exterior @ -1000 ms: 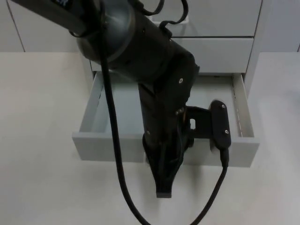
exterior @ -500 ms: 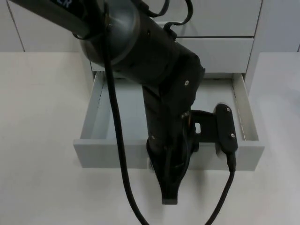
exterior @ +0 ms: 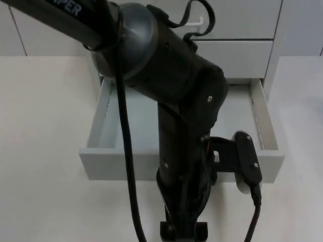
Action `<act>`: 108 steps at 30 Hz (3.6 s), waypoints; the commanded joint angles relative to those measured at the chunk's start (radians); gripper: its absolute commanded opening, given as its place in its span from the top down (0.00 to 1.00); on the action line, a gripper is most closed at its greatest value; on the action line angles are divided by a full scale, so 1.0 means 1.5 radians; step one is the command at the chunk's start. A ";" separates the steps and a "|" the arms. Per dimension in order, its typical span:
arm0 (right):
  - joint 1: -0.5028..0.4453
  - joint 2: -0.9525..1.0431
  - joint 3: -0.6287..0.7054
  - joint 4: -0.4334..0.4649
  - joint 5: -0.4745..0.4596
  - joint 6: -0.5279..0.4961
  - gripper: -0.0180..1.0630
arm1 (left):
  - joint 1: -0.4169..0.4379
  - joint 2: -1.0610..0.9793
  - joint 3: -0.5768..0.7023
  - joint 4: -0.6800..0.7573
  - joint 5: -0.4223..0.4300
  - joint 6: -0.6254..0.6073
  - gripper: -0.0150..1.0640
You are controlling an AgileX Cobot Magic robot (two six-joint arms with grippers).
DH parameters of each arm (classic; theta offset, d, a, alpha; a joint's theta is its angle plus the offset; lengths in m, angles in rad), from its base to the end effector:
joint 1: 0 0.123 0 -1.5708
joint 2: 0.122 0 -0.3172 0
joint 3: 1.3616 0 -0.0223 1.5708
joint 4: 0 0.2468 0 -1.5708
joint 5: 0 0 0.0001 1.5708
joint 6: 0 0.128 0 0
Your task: Open the drawer with the left hand, place the block into the drawer with the right hand, then close the drawer with the left hand.
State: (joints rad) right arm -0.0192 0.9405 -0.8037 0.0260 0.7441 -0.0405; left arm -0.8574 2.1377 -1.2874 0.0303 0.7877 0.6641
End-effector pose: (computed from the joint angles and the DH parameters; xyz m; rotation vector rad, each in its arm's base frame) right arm 0.1829 -0.0013 0.3188 -0.0111 2.3641 0.0012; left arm 0.2625 -0.2991 0.0855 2.1745 2.2366 0.0307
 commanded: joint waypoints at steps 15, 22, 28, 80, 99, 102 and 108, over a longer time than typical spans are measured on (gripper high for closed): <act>-0.004 -0.001 -0.002 -0.001 0.002 0.002 0.01 | 0.007 -0.113 0.004 0.107 -0.006 -0.095 0.04; -0.004 -0.001 -0.002 -0.001 0.007 0.002 0.01 | 0.007 -0.206 0.004 0.112 -0.005 -0.134 0.04; -0.004 -0.001 -0.002 0.001 0.016 0.002 0.01 | 0.007 -0.312 0.004 0.059 0.007 -0.134 0.04; -0.004 -0.001 -0.002 -0.003 0.017 -0.001 0.01 | 0.681 -0.724 0.145 -0.194 0.121 -0.256 0.04; -0.004 0.083 -0.101 -0.017 0.115 -0.002 0.01 | 0.693 -0.817 0.251 -0.203 0.082 -0.256 0.04; -0.004 0.165 -0.186 -0.036 0.148 -0.006 0.01 | 0.693 -0.817 0.251 -0.203 0.082 -0.256 0.04; -0.005 0.312 -0.314 -0.030 0.201 -0.061 0.01 | 0.693 -0.817 0.251 -0.203 0.075 -0.256 0.04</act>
State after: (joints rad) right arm -0.0192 1.3527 -1.2236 -0.0182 1.0235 -0.0995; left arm 0.1818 0.9192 -0.9146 -0.2592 0.9106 0.2870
